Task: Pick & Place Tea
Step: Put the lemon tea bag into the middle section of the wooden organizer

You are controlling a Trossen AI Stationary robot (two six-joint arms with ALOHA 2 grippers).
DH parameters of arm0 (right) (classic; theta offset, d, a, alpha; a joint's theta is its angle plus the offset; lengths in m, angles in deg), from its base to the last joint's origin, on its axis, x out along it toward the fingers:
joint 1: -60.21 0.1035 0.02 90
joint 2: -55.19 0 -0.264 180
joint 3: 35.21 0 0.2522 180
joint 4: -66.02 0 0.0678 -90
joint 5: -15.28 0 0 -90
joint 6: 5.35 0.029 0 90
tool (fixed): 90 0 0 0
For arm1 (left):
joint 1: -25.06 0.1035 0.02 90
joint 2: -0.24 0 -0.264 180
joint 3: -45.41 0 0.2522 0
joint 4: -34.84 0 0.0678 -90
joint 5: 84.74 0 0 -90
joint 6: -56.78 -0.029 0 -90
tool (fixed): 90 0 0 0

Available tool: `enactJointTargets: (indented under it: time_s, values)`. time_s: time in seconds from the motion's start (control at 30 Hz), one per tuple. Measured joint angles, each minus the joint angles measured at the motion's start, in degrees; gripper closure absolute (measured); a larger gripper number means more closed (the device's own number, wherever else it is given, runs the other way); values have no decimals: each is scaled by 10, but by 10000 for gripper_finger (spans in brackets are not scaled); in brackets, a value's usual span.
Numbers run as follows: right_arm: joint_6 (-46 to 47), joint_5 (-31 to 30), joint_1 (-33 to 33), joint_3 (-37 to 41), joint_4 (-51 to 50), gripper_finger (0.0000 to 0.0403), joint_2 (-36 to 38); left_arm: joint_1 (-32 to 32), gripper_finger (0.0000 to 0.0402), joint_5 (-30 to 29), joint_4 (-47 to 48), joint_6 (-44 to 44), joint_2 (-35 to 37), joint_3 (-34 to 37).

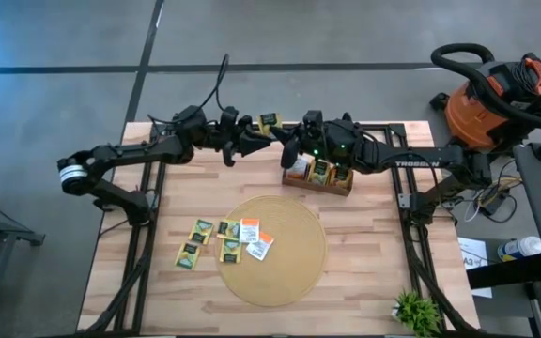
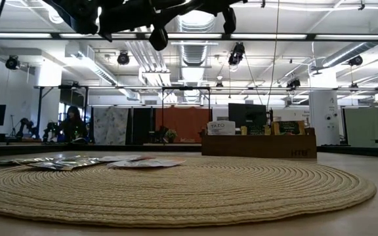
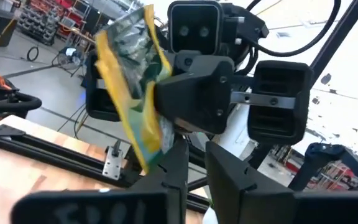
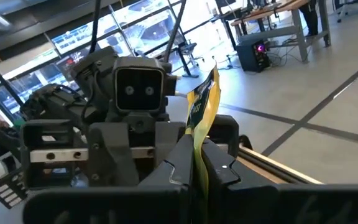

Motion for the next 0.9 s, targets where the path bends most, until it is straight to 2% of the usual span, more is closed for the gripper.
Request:
enactJointTargets:
  time_s: [0.2, 0.5, 0.67, 0.77, 0.9]
  values:
    - [-5, 2, 0, 0, -14, 381, 0, 2, 397, 0, 0, -17, -1, 1]
    - [-6, 63, 0, -1, -48, 282, 4, 12, 401, -7, 47, -56, -1, 3]
    - [-7, 61, -6, -30, -162, 243, 12, 14, 401, -7, 89, -99, -1, 3]
    - [-7, 60, -7, -62, -256, 231, 12, 14, 401, -8, 167, -151, -1, 8]
    - [-9, 61, -6, -110, -390, 225, 12, 17, 401, -39, 284, -222, -1, 27]
